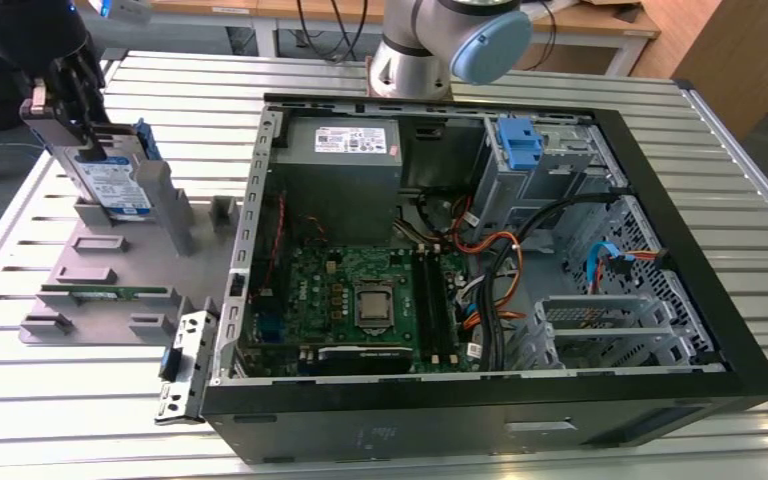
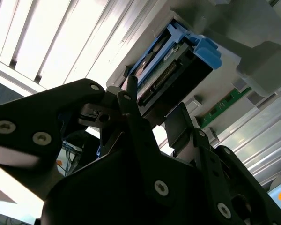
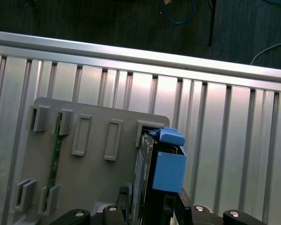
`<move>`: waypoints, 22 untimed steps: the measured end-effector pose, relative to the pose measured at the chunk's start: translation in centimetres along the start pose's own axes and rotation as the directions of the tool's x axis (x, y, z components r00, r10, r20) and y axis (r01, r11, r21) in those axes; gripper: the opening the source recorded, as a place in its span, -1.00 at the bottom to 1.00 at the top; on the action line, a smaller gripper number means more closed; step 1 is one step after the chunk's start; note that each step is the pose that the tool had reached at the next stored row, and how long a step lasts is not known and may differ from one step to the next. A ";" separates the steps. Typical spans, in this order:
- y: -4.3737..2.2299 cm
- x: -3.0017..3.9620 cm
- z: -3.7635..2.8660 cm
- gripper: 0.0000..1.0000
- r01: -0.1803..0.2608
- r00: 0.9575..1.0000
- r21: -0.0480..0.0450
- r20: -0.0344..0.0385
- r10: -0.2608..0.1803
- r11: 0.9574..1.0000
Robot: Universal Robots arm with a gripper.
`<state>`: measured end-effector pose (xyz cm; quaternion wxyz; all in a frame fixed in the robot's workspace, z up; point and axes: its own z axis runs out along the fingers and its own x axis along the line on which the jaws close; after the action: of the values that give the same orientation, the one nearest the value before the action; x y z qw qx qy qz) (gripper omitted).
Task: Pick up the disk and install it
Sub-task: 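Pick up the disk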
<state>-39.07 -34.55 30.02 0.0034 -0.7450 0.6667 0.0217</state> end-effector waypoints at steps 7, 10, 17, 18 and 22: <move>0.00 0.00 -0.06 0.00 0.000 1.000 0.000 0.000 0.000 1.000; 0.00 0.00 -0.06 -0.02 0.000 1.000 0.000 0.000 0.000 1.000; 0.00 0.00 -0.07 -0.15 0.000 1.000 0.000 0.000 0.000 1.000; 0.00 0.00 -0.07 -0.15 0.000 1.000 0.000 0.000 0.000 1.000; 0.00 0.00 -0.08 -0.15 0.000 1.000 0.000 0.000 0.000 1.000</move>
<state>-39.07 -34.55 30.10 0.0034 -0.7450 0.6667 0.0216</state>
